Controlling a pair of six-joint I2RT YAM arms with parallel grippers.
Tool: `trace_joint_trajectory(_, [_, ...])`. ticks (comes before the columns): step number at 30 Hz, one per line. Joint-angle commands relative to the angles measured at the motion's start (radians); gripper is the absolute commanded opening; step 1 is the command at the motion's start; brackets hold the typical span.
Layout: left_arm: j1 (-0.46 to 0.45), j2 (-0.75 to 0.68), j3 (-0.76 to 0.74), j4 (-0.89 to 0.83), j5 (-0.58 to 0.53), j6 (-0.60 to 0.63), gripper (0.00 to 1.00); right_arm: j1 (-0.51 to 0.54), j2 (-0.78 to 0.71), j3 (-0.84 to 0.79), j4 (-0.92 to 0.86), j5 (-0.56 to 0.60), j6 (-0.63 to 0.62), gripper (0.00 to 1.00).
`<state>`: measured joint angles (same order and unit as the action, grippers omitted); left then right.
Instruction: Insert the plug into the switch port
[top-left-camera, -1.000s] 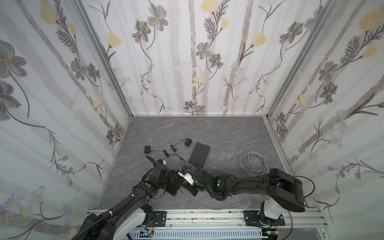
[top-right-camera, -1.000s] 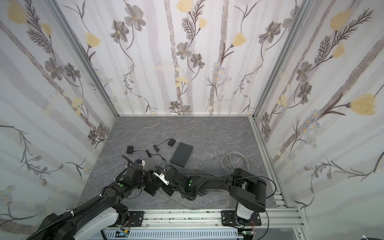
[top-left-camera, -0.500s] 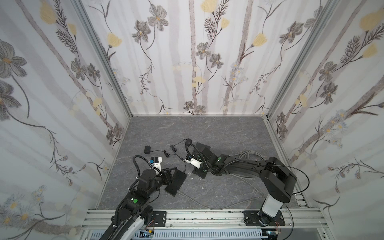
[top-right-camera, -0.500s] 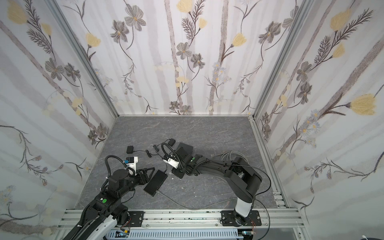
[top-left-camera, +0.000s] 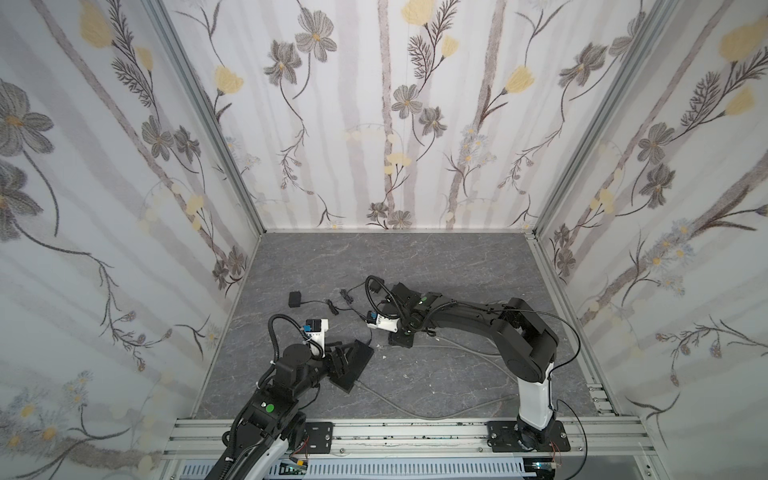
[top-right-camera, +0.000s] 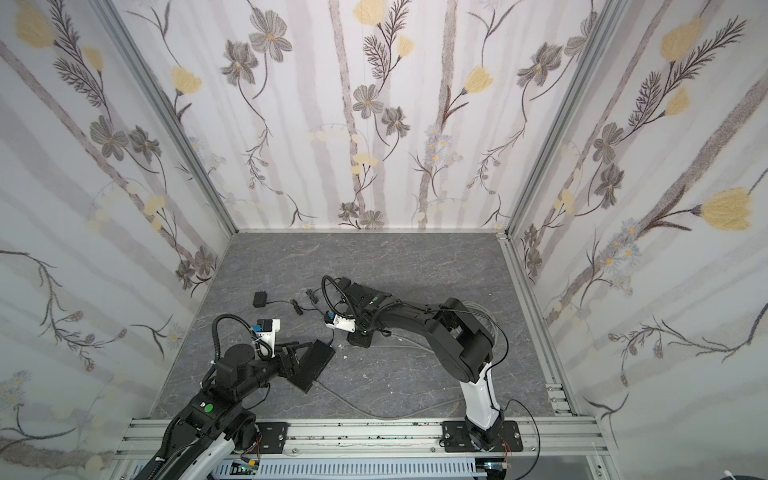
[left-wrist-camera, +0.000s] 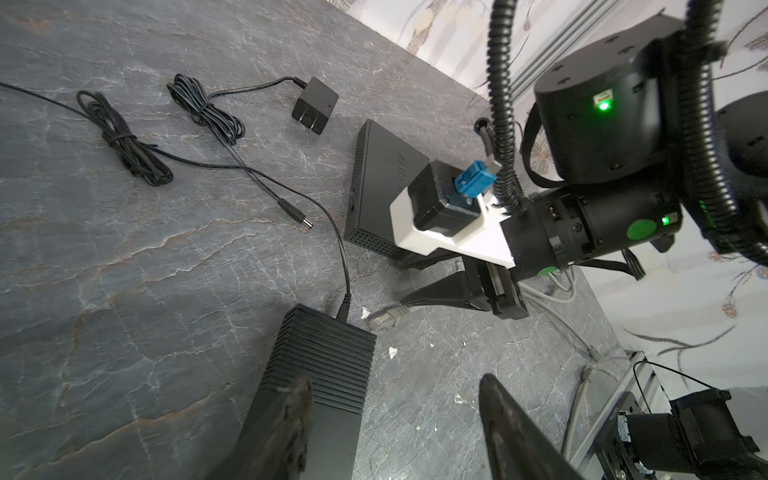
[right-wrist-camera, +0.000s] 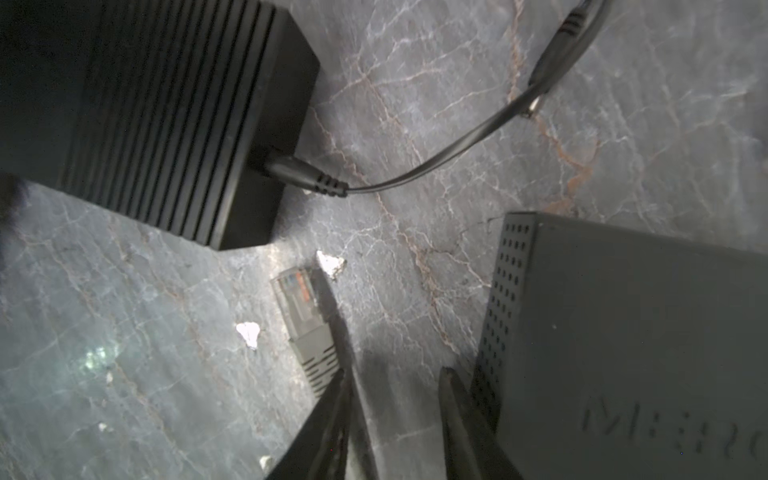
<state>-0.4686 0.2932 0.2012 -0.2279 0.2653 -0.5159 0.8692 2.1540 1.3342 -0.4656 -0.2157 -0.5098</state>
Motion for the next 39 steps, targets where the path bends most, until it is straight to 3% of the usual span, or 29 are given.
trace_joint_trajectory(1, [0.002,0.003,-0.001,0.027,0.01,0.007,0.65,-0.001,0.019,0.019,-0.069,-0.07,-0.065,0.37])
trace_joint_trajectory(19, [0.002,0.009,0.0,0.032,0.014,0.011,0.65,-0.01,0.013,0.039,-0.154,-0.309,-0.097,0.38])
trace_joint_trajectory(30, [0.002,0.01,0.0,0.031,0.012,0.011,0.65,0.017,0.045,0.014,-0.144,-0.209,-0.076,0.38])
trace_joint_trajectory(39, [0.002,0.0,0.001,0.024,0.009,0.009,0.64,0.021,0.014,-0.036,-0.099,-0.189,-0.049,0.26])
